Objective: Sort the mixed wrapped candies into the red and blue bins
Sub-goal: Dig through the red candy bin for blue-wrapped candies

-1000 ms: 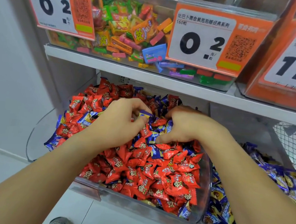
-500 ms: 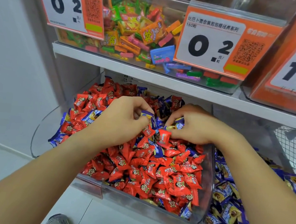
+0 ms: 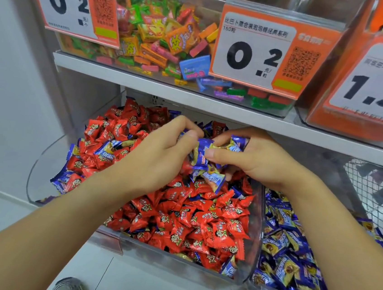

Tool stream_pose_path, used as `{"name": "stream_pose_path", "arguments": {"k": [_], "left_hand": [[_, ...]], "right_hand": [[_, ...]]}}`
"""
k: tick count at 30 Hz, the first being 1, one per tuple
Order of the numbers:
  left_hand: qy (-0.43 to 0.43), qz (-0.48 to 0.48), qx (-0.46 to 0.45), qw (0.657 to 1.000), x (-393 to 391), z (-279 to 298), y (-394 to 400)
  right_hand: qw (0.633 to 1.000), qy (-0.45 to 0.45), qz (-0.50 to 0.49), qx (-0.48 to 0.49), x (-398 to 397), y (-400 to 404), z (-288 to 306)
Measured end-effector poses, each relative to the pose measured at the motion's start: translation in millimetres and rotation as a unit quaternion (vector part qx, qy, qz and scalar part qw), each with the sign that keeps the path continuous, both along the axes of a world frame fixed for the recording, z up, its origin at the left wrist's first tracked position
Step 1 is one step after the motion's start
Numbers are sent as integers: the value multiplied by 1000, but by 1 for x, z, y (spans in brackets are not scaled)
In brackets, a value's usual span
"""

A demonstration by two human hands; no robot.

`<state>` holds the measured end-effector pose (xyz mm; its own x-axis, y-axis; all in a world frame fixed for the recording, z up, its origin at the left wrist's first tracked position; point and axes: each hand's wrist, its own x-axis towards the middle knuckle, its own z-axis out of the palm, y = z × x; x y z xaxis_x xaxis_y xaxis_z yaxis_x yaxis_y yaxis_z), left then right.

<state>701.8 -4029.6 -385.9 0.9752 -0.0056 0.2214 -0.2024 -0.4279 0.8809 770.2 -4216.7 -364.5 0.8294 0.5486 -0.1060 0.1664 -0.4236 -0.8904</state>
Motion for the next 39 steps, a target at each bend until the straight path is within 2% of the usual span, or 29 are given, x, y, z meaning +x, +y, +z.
{"name": "stream_pose_path", "arguments": {"k": [6, 9, 12, 16, 22, 25, 29, 34, 39], "left_hand": [[70, -75, 100, 990, -3, -4, -1], [55, -82, 143, 985, -3, -5, 3], [46, -80, 142, 986, 2, -10, 9], [34, -33, 115, 992, 4, -12, 13], [30, 67, -27, 997, 8, -6, 20], [25, 86, -20, 996, 5, -4, 22], [13, 84, 6, 996, 1, -3, 24], [-15, 81, 7, 997, -3, -3, 21], [-18, 51, -38, 998, -9, -1, 0]], "right_hand": [[996, 59, 53, 39, -7, -3, 2], [995, 71, 64, 40, -9, -6, 2], [993, 86, 61, 45, -8, -9, 2], [998, 16, 56, -19, -7, -10, 2], [992, -70, 31, -98, -9, -5, 3], [977, -114, 71, -163, -11, 3, -2], [935, -185, 129, -274, -19, 18, -16], [963, -203, 65, -166, -21, 3, -5], [989, -145, -4, -33, -36, -41, 5]]}}
